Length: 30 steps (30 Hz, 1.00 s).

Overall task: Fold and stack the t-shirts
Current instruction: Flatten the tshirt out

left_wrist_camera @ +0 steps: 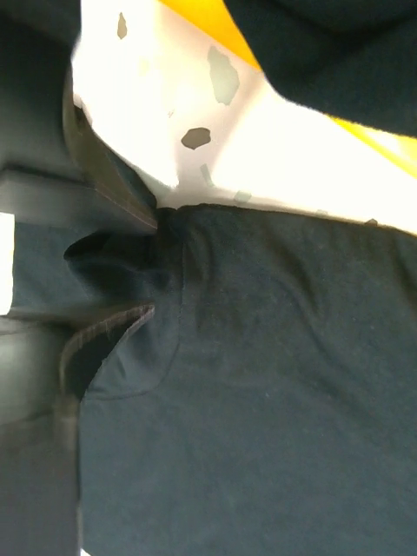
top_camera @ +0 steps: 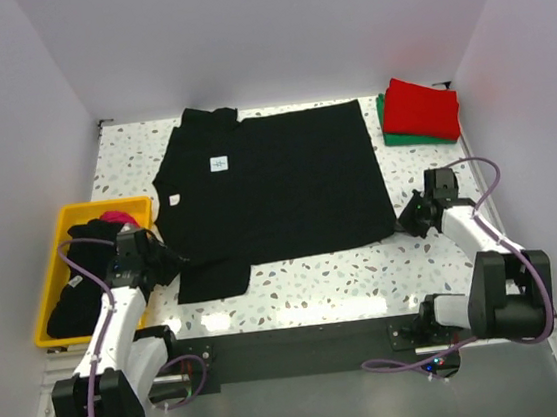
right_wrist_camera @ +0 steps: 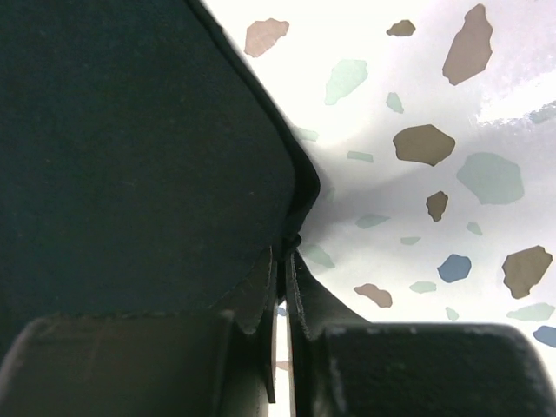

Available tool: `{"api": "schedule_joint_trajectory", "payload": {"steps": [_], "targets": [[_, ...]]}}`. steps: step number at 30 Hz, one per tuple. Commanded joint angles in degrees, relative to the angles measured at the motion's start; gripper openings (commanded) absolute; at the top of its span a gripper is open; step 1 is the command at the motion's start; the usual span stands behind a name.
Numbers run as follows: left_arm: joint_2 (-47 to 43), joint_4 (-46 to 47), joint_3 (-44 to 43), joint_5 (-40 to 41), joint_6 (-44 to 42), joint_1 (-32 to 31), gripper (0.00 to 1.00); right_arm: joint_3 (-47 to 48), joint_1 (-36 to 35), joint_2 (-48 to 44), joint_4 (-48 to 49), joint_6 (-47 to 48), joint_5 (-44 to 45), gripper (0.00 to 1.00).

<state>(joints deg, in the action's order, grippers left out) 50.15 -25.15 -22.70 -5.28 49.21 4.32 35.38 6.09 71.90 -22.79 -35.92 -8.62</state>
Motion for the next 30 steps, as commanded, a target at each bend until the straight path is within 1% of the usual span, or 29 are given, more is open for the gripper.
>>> {"api": "schedule_joint_trajectory", "payload": {"steps": [1, 2, 4, 5, 6, 7, 8, 9, 12, 13, 15, 16, 17, 19, 20, 22, 23, 25, 26, 27, 28, 30], "targets": [[0.48, 1.86, -1.56, -0.09, -2.01, -0.36, 0.46, 1.36, 0.24, 1.4, 1.34, 2.26, -1.65, 0.07], [0.04, 1.86, -1.56, 0.0, -2.01, -0.36, 0.5, 1.28, 0.24, 1.49, 1.86, 2.26, -1.83, 0.09], [-2.33, 0.98, -1.47, 2.1, -1.4, -0.89, 0.64, 1.45, 0.24, 1.66, 2.22, 2.7, -2.36, 0.15], [-2.34, 0.72, -1.47, 2.11, -1.4, -1.15, 0.64, 1.54, 0.24, 1.67, 2.31, 2.79, -2.36, 0.17], [-3.21, 0.63, -1.3, 2.64, -1.14, -1.5, 0.66, 1.36, 0.15, 1.49, 2.57, 2.96, -2.62, 0.18], [-3.48, 0.02, -1.21, 4.12, -0.18, -1.94, 0.67, 1.36, 0.15, 1.4, 2.75, 3.05, -2.54, 0.2], [-3.57, -0.25, -1.12, 4.74, 0.35, -3.16, 0.68, 1.45, 0.15, 1.14, 2.57, 3.4, -2.45, 0.24], [-3.74, -0.34, -1.03, 5.1, 0.88, -3.87, 0.7, 1.71, 0.15, 0.79, 2.4, 3.58, -2.28, 0.26], [-3.74, -1.22, -0.68, 12.81, 5.96, -10.28, 0.75, 1.8, -0.9, -1.48, 1.69, 4.46, -1.49, 0.37], [-3.92, -1.22, -0.25, 13.88, 7.03, -13.25, 0.76, 1.8, -1.51, -2.19, 1.69, 4.72, -1.22, 0.39], [-4.36, -0.96, 0.28, 15.29, 8.88, -15.12, 0.78, 2.5, -5.37, -3.69, 1.25, 4.98, 1.13, 0.44], [-4.45, -0.52, 0.72, 16.17, 9.84, -16.35, 0.79, 2.85, -7.82, -4.65, 0.64, 4.98, 2.28, 0.44], [-4.71, -0.52, 0.73, 16.7, 10.2, -16.88, 0.79, 3.81, -12.8, -5.01, 0.29, 4.72, 4.12, 0.44], [-5.06, -1.39, 0.2, 18.62, 10.64, -17.5, 0.81, 4.44, -18.1, -5.45, 0.28, 3.67, 7.03, 0.45], [-5.15, -1.92, -0.24, 19.16, 10.64, -17.59, 0.82, 4.87, -22.91, -5.28, 1.24, 3.32, 7.3, 0.45], [-5.33, -3.76, -1.46, 20.83, 10.38, -17.5, 0.82, 4.97, -27.86, -4.49, 3.35, 2.27, 6.42, 0.45], [-5.41, -4.29, -1.91, 21.36, 10.29, -17.5, 0.82, 5.66, -33.19, -3.62, 4.84, 2.09, 6.6, 0.44], [-5.5, -5.26, -2.61, 22.24, 10.38, -17.5, 0.82, 7.24, -39.37, -0.38, 6.34, 2.08, 9.39, 0.44], [-5.42, -5.52, -2.79, 22.42, 10.47, -17.5, 0.82, 9.08, -45.23, 0.95, 6.96, 2.26, 10.54, 0.44], [-5.07, -5.96, -3.4, 22.68, 10.73, -17.5, 0.82, 10.14, -48.07, 2.27, 7.49, 2.35, 11.34, 0.43], [-4.8, -6.84, -3.84, 22.85, 10.9, -17.5, 0.82, 11.37, -53.58, 5.24, 8.54, 2.78, 13.35, 0.43], [-4.62, -7.98, -4.98, 23.82, 11.17, -17.5, 0.83, 15.24, -58.71, 8.07, 9.86, 4.01, 15.47, 0.43]]}}
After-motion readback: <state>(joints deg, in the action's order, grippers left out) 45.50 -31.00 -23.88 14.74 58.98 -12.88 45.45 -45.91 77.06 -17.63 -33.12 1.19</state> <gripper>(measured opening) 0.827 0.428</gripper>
